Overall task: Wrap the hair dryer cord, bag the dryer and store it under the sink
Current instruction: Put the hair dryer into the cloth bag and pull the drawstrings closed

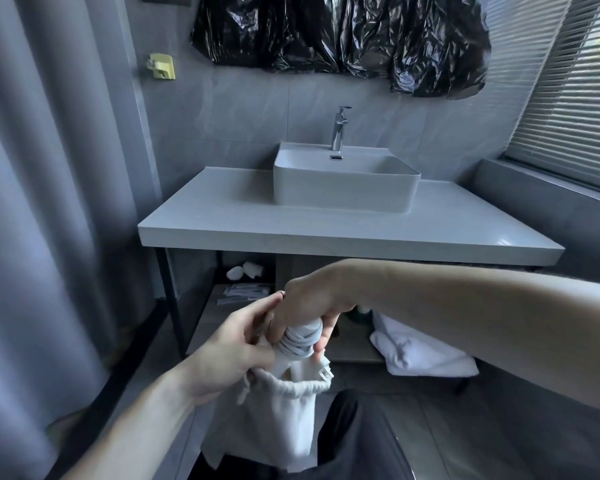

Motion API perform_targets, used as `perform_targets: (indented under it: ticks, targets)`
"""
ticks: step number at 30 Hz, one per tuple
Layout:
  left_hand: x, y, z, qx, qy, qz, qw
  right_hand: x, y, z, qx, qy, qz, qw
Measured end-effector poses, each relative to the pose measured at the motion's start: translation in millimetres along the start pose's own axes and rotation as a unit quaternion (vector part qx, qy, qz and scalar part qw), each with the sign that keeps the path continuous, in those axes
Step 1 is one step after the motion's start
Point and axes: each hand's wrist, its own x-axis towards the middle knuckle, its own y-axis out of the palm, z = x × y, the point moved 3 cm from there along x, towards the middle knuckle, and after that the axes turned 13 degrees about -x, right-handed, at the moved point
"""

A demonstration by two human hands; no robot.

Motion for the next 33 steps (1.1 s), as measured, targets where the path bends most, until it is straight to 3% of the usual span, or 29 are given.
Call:
perform_targets:
  ticks: [9,13,15,18,21,23,26,29,33]
  targets:
    - [-7,0,-8,0.013,0.005,-0.016,1.000,16,25,-4,-0.077,0.014,0.030,0.996]
    - [-10,-1,-11,0.028,0.009,-0.034,0.999,3,20,-4,-0.079,-0.017,-0.008,0.997]
    - [-11,-2,-13,0.031,0.009,-0.035,0.999,-6,21,-10,-0.090,-0.036,-0.065,0.993]
    - [-14,-6,-17,0.027,-0.006,-0.040,0.999,-15,26,-27,-0.165,-0.101,-0.247,0.950]
    - [-15,-7,-22,0.029,-0.006,-0.029,0.999,-23,29,-53,-0.110,-0.151,-0.352,0.917]
    - [-15,-6,-21,0.021,-0.012,-0.016,1.000,-21,29,-71,-0.058,-0.138,-0.386,0.910]
    - [-13,2,-21,-0.003,-0.017,0.007,1.000,-5,37,-89,0.022,-0.072,-0.317,0.946]
    - [-11,5,-20,0.005,-0.017,0.009,1.000,13,52,-92,0.032,-0.045,-0.255,0.965]
    - [-10,3,-23,0.023,-0.013,-0.008,1.000,24,55,-90,0.030,-0.051,-0.282,0.957]
